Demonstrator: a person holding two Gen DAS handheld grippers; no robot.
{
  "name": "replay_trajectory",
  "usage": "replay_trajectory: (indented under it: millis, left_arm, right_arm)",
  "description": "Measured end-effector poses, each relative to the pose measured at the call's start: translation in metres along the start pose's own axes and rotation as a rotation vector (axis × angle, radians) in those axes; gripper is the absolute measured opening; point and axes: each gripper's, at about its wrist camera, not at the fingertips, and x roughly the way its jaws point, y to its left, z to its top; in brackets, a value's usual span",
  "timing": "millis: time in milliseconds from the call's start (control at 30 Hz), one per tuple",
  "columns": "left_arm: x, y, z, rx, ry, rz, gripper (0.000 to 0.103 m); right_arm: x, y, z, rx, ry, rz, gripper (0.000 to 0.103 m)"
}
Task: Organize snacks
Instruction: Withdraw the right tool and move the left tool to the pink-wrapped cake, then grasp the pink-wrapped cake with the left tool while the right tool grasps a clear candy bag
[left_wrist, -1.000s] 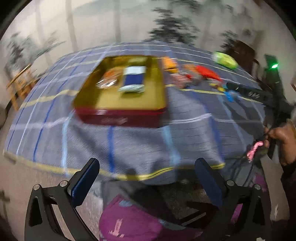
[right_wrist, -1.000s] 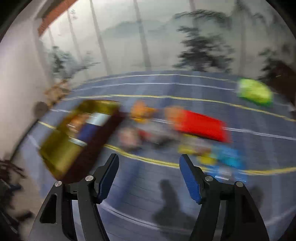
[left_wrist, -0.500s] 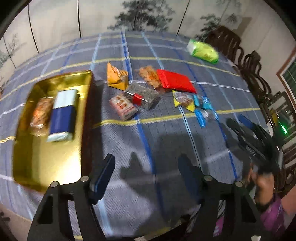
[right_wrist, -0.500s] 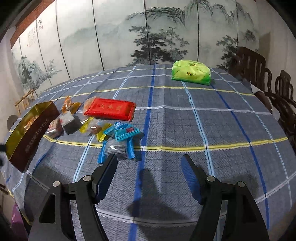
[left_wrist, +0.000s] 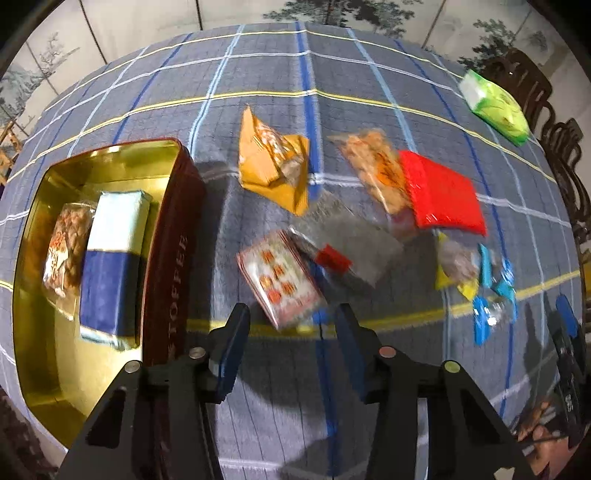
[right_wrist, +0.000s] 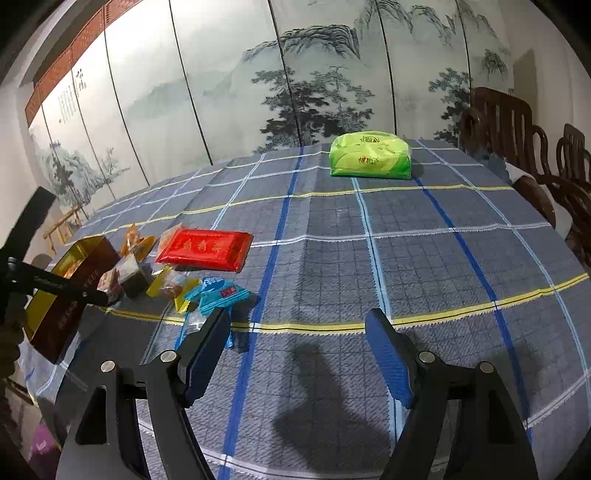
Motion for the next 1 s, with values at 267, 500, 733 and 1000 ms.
replay_trajectory:
  millis: [267, 500, 733, 1000]
  left_arm:
    - [0.011, 0.004, 0.011, -0.057, -0.014, -0.004, 0.038]
    - [0.009, -0.005, -0.001, -0.050, -0.047, 0.031, 0.026]
    - [-0.032, -0.017, -0.060, -0.002, -0.106, -0.052, 0.026]
    - [-0.064, -0.043, -0.093, 0.082, -0.141, -0.111, 0.026]
  right_arm:
    - [0.004, -0.005, -0.002, 0.013, 0.003, 0.033, 0.079]
    - [0.002, -0.010, -0.003, 0.037, -0.002, 0.055, 0.082]
    - [0.002, 0.001, -0.005, -0.033, 0.045, 0.124, 0.082]
    - [0.021, 0.048, -0.012, -0.153, 0.141, 0.169, 0.082]
